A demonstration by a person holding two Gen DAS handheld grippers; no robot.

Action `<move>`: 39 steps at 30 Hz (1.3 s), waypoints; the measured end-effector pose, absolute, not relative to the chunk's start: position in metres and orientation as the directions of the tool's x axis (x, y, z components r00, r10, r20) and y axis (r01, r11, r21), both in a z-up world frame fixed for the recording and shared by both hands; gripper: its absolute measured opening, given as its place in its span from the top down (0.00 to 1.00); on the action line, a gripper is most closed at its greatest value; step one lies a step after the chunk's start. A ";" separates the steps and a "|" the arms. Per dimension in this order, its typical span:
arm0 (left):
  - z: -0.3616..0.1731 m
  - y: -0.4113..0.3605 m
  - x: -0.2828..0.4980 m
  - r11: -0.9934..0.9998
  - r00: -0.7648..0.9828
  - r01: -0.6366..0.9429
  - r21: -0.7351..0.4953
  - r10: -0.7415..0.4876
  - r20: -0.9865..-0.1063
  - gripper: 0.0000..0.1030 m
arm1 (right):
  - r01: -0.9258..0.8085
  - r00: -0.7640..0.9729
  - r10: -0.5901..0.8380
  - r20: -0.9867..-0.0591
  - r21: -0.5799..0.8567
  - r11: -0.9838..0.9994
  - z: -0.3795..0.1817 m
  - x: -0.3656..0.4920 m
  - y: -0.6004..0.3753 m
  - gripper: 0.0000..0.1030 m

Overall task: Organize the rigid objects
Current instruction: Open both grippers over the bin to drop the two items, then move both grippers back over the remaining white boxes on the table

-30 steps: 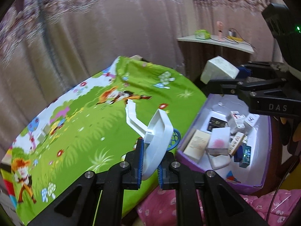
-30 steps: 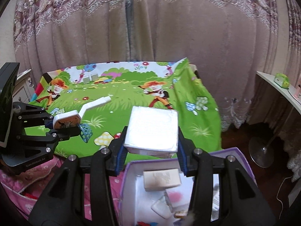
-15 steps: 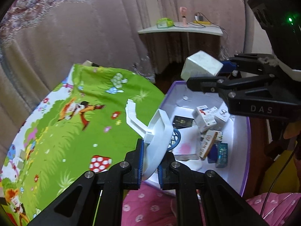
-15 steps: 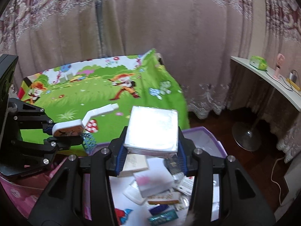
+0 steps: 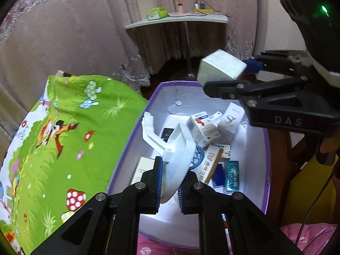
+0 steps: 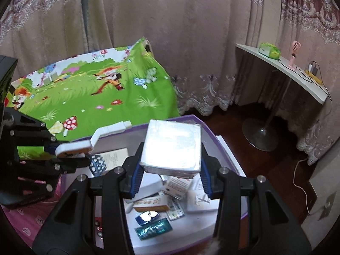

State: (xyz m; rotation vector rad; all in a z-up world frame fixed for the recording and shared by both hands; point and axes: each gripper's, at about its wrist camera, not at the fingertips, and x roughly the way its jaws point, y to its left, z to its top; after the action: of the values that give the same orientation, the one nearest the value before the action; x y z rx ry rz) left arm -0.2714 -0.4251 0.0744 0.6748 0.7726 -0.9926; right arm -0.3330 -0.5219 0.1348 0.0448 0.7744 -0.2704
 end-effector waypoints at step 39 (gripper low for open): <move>0.015 0.026 -0.003 0.988 0.667 -0.041 0.146 0.136 -0.732 0.26 | -0.381 0.505 0.284 -0.815 0.084 0.921 0.020 0.104 -0.138 0.22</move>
State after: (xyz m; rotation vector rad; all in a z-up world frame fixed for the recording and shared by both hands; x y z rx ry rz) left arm -0.0034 0.0262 0.0155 0.1205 0.8348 0.1005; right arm 0.1041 -0.1381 0.0196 -0.1111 0.9612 0.4023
